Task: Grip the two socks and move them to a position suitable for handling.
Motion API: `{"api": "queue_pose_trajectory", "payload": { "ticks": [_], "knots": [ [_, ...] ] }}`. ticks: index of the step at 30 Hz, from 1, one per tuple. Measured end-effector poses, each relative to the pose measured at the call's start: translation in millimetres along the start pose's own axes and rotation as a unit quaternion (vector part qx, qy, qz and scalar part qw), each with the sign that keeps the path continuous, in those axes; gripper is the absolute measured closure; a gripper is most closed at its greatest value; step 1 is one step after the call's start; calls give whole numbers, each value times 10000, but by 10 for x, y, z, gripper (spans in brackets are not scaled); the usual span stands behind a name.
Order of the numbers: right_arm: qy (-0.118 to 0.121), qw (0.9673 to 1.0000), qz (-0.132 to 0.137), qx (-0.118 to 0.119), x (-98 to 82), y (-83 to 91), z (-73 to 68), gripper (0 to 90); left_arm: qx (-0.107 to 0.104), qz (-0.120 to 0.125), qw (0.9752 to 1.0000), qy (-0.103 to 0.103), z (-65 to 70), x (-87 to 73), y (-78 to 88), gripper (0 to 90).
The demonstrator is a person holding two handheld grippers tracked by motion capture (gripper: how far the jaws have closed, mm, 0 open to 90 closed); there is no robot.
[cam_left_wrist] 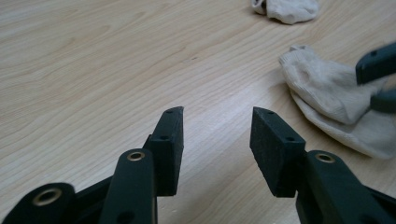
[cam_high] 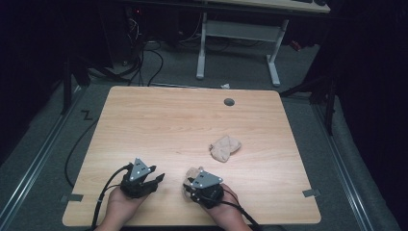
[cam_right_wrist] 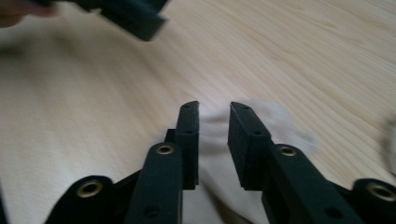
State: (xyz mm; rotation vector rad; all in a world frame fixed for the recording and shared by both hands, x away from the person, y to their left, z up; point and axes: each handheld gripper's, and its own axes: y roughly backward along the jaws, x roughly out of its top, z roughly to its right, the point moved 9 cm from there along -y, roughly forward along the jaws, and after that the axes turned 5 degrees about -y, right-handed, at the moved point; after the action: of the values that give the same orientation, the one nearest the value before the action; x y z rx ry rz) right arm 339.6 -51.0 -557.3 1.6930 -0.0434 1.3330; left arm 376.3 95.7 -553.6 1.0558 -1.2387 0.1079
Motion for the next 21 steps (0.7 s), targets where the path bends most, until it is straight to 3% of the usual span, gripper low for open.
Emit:
{"api": "queue_pose_trajectory", "payload": {
  "ticks": [1,3,6,7,10,15,17,21],
  "knots": [
    [90,9999,-70,-82,-3,-42,-19,668,13,22,9999,104,-32,-8,18,547],
    [49,9997,-179,-131,-35,-98,-12,642,4,19,9999,136,-35,-14,25,546],
    [70,9995,-280,-115,-71,-144,-3,623,-38,32,10000,63,0,-2,24,542],
    [83,9990,-423,-101,-113,-188,6,605,-40,12,10000,-6,15,4,10,540],
    [131,9979,-581,-237,-183,-244,43,645,-76,1,10000,50,29,1,2,540],
    [200,9978,-557,-282,-181,-242,85,812,-172,-11,9998,-103,108,12,-3,540],
    [31,9988,-403,-285,-146,-189,112,840,-226,10,9997,-91,149,24,3,540],
    [-40,9992,-254,-299,-108,-131,128,843,-329,-15,9993,-166,224,22,-20,538]
  ]
}}
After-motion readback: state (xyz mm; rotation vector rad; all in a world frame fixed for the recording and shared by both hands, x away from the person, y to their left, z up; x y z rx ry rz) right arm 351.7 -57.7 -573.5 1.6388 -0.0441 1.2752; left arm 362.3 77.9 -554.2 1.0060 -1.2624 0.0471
